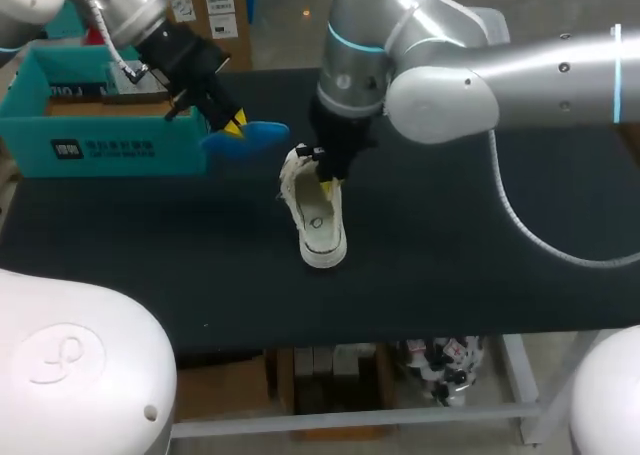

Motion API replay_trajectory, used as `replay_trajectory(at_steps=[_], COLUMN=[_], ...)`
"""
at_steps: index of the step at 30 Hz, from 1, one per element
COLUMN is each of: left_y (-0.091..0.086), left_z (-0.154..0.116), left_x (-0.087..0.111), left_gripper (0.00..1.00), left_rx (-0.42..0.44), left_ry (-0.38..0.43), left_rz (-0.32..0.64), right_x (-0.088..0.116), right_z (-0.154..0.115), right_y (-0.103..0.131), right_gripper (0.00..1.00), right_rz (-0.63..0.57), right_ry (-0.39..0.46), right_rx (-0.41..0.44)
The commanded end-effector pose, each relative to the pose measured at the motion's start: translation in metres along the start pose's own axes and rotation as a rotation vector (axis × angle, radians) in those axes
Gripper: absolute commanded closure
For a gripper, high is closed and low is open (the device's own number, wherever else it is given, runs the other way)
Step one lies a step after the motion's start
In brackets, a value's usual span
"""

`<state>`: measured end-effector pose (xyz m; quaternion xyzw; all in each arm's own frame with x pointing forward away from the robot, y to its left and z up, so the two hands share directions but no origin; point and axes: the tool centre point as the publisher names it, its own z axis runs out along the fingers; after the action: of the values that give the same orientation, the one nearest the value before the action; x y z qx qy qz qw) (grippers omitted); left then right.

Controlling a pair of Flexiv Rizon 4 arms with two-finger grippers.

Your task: Open the shoe tongue, take the insole out of the shoe, put the insole back into the shoe, and pack the shoe into the shoebox

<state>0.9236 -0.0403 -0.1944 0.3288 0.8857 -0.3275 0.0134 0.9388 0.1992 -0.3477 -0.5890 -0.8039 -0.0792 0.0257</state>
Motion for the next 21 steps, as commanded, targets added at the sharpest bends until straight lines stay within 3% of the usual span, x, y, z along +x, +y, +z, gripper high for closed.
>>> replay_trajectory(at_steps=[1, 8, 13, 17, 21], left_y=[0.002, -0.019, -0.038, -0.056, -0.069], left_z=[0.002, 0.008, 0.014, 0.021, 0.035], left_x=[-0.001, 0.016, 0.033, 0.047, 0.060], left_gripper=[1.00, 1.00, 1.00, 1.00, 1.00], left_rx=[0.012, 0.007, 0.005, -0.001, -0.037], left_ry=[0.022, 0.018, 0.010, 0.006, -0.019], left_rz=[0.033, 0.154, 0.268, 0.380, 0.468], right_x=[-0.004, -0.012, -0.022, -0.031, -0.040], right_z=[-0.009, -0.057, -0.088, -0.102, -0.108], right_y=[-0.010, -0.035, -0.062, -0.079, -0.091], right_gripper=[0.00, 0.00, 0.00, 0.00, 0.00], right_rz=[0.001, 0.027, 0.037, 0.077, 0.086], right_ry=[0.004, 0.013, 0.123, 0.203, 0.303], right_rx=[-0.044, -0.061, -0.079, 0.006, 0.010])
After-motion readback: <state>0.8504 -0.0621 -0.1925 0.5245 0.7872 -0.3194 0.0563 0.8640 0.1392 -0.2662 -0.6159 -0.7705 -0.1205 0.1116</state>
